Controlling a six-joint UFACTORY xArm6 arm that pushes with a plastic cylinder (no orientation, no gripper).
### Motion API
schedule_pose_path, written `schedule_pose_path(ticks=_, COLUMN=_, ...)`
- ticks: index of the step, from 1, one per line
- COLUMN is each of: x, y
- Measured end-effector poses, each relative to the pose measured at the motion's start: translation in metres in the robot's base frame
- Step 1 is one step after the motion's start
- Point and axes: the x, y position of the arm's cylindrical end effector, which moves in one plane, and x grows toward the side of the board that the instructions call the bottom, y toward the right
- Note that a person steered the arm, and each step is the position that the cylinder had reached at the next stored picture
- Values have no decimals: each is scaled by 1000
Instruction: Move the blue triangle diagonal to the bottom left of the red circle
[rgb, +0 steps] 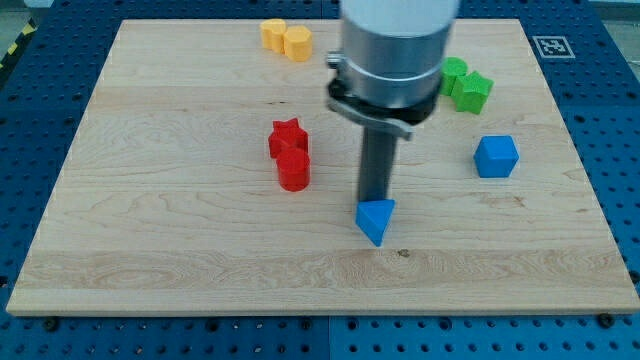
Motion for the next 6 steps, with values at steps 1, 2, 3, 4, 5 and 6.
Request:
schedule_pose_path(ticks=1, x=-3, y=27)
schedule_pose_path(ticks=2, x=1, y=56)
schedule_pose_path(ticks=3, x=21, y=44)
schedule_pose_path(ticks=4, x=28, y=-23)
schedule_pose_path(ticks=5, x=28, y=-99)
schedule_pose_path(ticks=6, x=30, y=-149)
